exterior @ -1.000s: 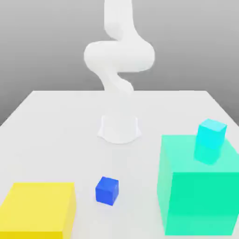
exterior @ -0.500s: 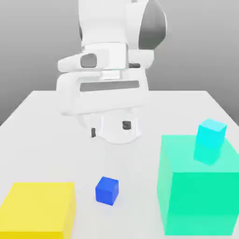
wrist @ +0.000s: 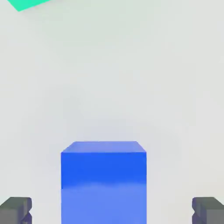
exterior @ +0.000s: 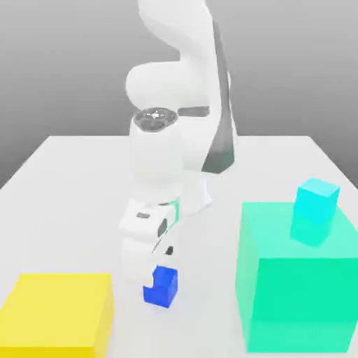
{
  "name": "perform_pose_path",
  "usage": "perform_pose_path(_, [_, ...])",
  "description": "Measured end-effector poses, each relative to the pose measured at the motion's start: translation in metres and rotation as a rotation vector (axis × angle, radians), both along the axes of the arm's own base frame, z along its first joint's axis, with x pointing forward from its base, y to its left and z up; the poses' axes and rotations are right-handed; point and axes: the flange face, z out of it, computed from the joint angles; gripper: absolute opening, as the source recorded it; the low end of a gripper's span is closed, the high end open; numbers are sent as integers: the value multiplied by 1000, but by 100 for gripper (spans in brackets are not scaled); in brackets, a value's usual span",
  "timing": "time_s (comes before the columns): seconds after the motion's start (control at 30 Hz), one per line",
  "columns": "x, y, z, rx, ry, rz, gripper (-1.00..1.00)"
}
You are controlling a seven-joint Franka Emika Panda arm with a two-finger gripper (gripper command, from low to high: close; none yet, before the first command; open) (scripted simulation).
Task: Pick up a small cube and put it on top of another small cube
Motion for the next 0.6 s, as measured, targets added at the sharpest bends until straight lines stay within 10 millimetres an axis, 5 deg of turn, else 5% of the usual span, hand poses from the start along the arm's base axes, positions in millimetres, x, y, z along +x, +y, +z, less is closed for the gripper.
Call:
perform_pose_path(0.1, [-2,1,-24,1,3,-1,0])
perform_pose_path(0.13, [-3,1,-29,3,4,-2,-100])
perform_pose_path(0.37, [-3,1,-28,4,6,-1,-100])
perform_pose_path(0.6, [-2,0,21,3,4,-2,-100])
